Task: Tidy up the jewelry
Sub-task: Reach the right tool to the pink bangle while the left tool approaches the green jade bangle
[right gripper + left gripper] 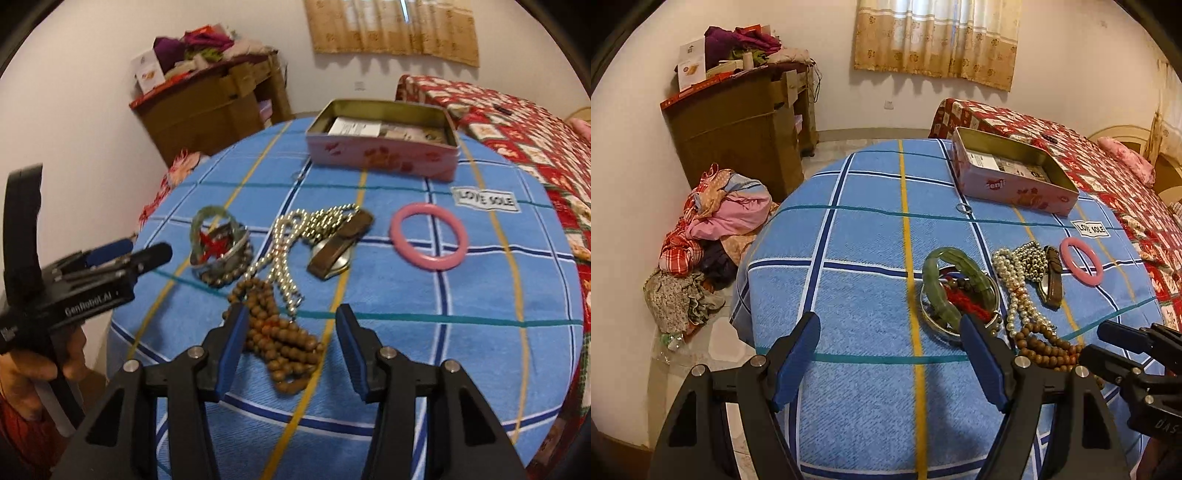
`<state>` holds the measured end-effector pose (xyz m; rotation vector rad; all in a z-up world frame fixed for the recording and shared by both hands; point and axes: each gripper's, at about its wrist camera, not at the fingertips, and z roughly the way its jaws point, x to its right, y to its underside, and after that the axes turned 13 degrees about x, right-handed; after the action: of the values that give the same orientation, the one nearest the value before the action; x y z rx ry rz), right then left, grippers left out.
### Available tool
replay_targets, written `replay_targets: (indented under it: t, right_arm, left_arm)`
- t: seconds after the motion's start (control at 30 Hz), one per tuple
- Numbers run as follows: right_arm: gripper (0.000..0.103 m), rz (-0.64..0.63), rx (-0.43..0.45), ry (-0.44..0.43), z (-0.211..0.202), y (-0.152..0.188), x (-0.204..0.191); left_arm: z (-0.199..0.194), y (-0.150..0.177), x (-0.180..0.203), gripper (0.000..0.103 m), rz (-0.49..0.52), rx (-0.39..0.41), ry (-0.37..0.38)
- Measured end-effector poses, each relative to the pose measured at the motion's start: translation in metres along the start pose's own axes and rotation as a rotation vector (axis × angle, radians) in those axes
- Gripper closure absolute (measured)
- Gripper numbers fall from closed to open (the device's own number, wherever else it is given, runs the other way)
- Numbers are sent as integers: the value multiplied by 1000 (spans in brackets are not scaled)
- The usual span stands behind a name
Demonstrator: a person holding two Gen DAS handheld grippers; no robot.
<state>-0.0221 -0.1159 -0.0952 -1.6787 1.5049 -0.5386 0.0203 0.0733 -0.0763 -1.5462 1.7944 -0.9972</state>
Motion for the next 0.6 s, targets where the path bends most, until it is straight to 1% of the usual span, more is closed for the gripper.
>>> replay_targets:
  t: [0.07,0.13,0.2,0.23,0.33,0.4,0.43,0.5,0.57,0.6]
  right_arm:
    - [50,-4,0,4,1,-1,1]
    - [50,5,17,37,1,-5,7]
    - [50,54,46,70,-3,-11,23]
    - [50,101,57,92,-6,-14,38]
    - [50,167,55,144,-6,-21,65]
    - [50,194,68,211,-5,-25,83]
    - [46,207,65,242,-2,-28,90]
    - [39,224,51,269,8,-33,101]
    - [34,202,37,295,23,-39,104]
    - [29,178,28,307,31,-42,102]
  left_arm:
    - [0,-1,0,25,9,4,2]
    - [-1,-4,0,25,14,18,14]
    - [-3,-6,1,25,22,32,26]
    - [-2,-6,1,25,27,35,30]
    - [5,-8,3,25,29,22,39]
    - [11,-11,7,25,28,14,48]
    - [14,-13,9,25,30,11,55]
    - [20,-16,14,25,39,6,55]
    - [28,-19,18,25,51,-9,34]
    - [33,-21,18,25,54,-20,33]
